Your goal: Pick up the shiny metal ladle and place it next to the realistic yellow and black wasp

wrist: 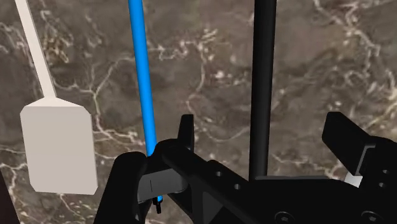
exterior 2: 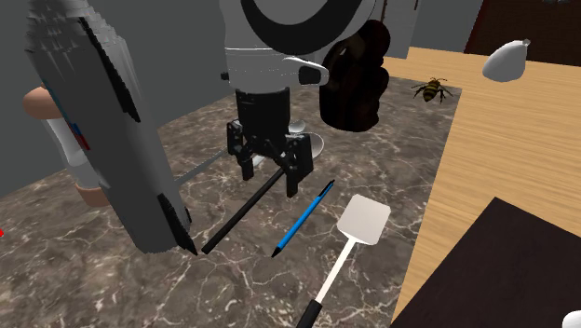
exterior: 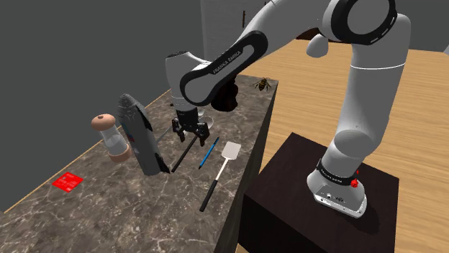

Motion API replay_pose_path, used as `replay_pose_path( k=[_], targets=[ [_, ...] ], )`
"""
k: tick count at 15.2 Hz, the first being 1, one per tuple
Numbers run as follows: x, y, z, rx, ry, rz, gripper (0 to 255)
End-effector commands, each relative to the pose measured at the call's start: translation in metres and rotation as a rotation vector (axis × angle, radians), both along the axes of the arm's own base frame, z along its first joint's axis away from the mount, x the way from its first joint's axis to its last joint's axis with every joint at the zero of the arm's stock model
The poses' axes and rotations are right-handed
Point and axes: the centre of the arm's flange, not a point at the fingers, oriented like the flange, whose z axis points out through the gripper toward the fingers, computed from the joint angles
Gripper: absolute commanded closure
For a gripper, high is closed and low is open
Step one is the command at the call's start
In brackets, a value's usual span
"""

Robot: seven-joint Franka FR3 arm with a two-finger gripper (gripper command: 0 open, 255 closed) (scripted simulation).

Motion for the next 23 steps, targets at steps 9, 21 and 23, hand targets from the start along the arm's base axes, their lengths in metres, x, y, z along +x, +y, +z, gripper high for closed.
replay_pose_path(
  k=[9,21,23],
  targets=[
    [0.0,0.0,0.0,0.0,0.0,0.0,255],
    [0.0,0.0,0.047,0.0,0.0,0.0,255],
    [0.0,0.0,0.058,0.0,0.0,0.0,255]
  ],
)
